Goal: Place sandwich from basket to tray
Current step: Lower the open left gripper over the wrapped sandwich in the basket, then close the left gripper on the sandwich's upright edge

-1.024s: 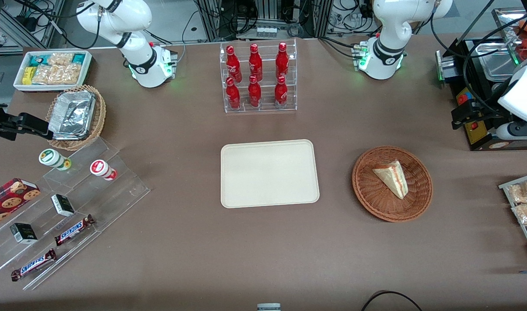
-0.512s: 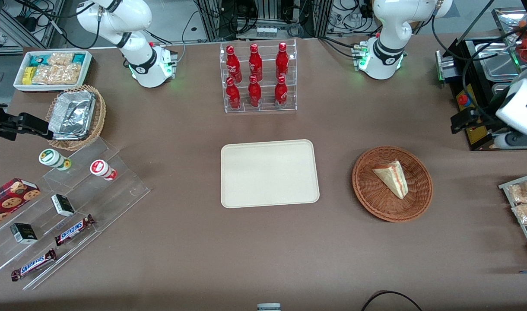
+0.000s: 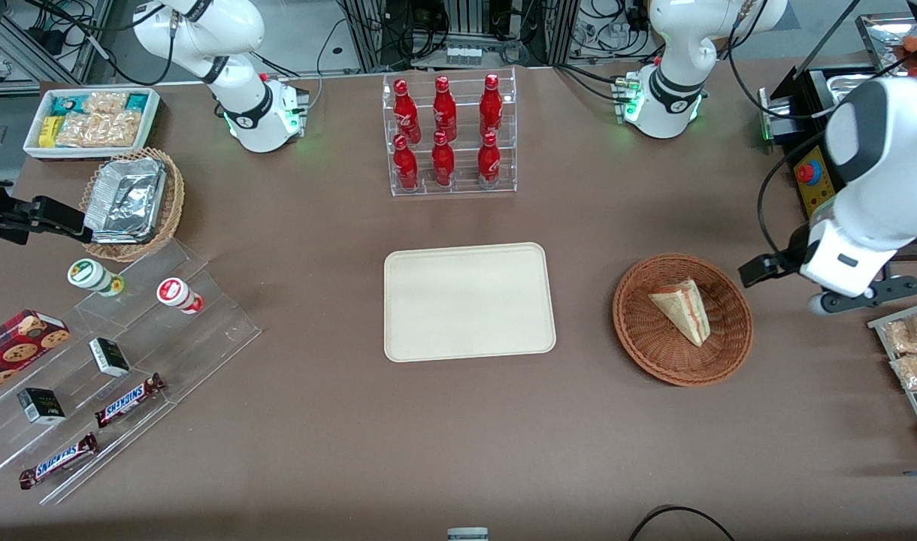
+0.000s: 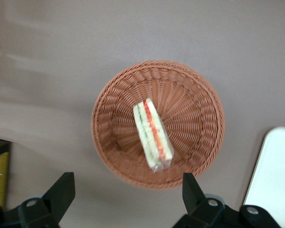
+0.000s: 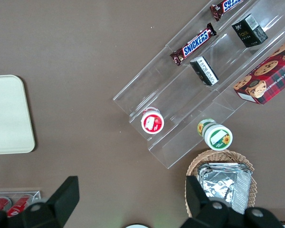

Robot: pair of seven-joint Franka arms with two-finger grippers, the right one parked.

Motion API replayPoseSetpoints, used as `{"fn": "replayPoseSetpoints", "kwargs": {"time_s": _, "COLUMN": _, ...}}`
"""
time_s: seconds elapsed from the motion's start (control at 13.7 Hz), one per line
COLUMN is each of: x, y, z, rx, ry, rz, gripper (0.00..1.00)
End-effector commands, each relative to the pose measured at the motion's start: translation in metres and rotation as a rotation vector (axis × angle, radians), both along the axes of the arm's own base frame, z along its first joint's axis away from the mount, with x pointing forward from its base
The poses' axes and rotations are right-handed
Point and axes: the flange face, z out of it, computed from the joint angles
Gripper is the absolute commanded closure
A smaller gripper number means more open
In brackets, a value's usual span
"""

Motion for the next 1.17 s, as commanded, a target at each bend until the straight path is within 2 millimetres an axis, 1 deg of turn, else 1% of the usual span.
{"fn": "replayPoseSetpoints", "kwargs": {"time_s": 0.0, "x": -0.013, "y": -0.016, "z": -0.037, "rx": -0.013, "ry": -0.056, "rz": 0.152, "gripper": 0.00}}
{"fn": "replayPoseSetpoints", "kwargs": {"time_s": 0.22, "x": -0.022, "y": -0.042, "z": -0.084, "rx": -0.026, "ry": -0.082, "rz": 0.225, "gripper": 0.00}}
{"fn": "replayPoseSetpoints", "kwargs": {"time_s": 0.29, "x": -0.033, "y": -0.045, "z": -0.102, "rx": -0.031, "ry": -0.094, "rz": 0.234, "gripper": 0.00}}
{"fn": "replayPoseSetpoints", "kwargs": {"time_s": 0.37, "x": -0.041, "y": -0.044, "z": -0.116, "rx": -0.035, "ry": -0.107, "rz": 0.235, "gripper": 0.00}}
{"fn": "replayPoseSetpoints", "kwargs": {"time_s": 0.44, "x": -0.044, "y": -0.043, "z": -0.127, "rx": -0.036, "ry": -0.104, "rz": 0.238, "gripper": 0.00}}
{"fn": "replayPoseSetpoints", "kwargs": {"time_s": 0.66, "x": -0.045, "y": -0.040, "z": -0.145, "rx": -0.032, "ry": -0.078, "rz": 0.247, "gripper": 0.00}}
{"fn": "replayPoseSetpoints", "kwargs": {"time_s": 0.8, "x": -0.040, "y": -0.035, "z": -0.165, "rx": -0.040, "ry": -0.087, "rz": 0.289, "gripper": 0.00}}
{"fn": "replayPoseSetpoints", "kwargs": {"time_s": 0.88, "x": -0.038, "y": -0.036, "z": -0.176, "rx": -0.044, "ry": -0.088, "rz": 0.307, "gripper": 0.00}}
{"fn": "replayPoseSetpoints", "kwargs": {"time_s": 1.1, "x": -0.040, "y": -0.035, "z": -0.193, "rx": -0.040, "ry": -0.063, "rz": 0.311, "gripper": 0.00}}
